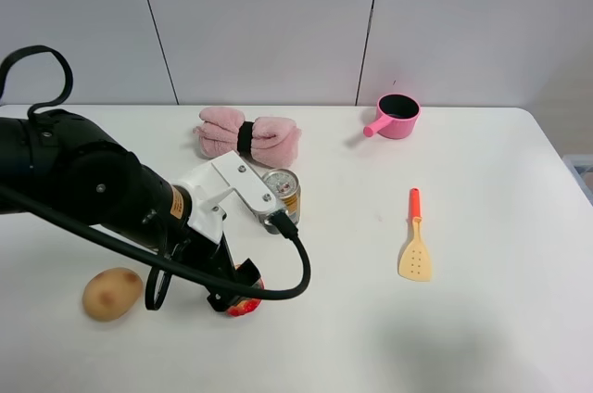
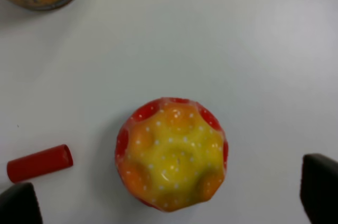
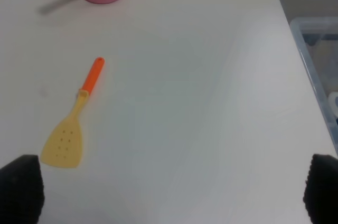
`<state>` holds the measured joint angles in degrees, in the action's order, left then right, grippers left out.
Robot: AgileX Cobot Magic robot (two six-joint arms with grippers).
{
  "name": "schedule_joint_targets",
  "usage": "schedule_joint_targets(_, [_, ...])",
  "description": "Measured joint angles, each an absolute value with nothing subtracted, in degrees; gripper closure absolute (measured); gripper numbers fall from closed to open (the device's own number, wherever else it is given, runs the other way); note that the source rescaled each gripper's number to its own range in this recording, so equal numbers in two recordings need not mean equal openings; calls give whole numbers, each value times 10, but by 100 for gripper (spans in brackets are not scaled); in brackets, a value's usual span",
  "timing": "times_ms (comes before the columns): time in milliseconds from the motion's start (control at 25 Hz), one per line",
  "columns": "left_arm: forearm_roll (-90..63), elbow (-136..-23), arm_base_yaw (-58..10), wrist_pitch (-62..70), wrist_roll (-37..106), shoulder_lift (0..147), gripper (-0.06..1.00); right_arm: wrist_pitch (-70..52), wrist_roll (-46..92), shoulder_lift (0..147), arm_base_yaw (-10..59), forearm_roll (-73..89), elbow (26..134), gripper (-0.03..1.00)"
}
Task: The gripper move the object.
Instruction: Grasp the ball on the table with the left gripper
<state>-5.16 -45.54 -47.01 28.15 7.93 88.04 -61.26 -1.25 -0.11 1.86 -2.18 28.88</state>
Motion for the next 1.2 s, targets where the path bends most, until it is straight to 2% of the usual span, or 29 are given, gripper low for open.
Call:
schedule_joint_targets(600, [-46,-455,-470,248,83,975,-6,-613,-12,-1,19,-22,289,-3])
schedule_joint_targets(1200, [-119,-455,-470,223,83,1009,-6,-613,-12,-1,19,-22,289,-3])
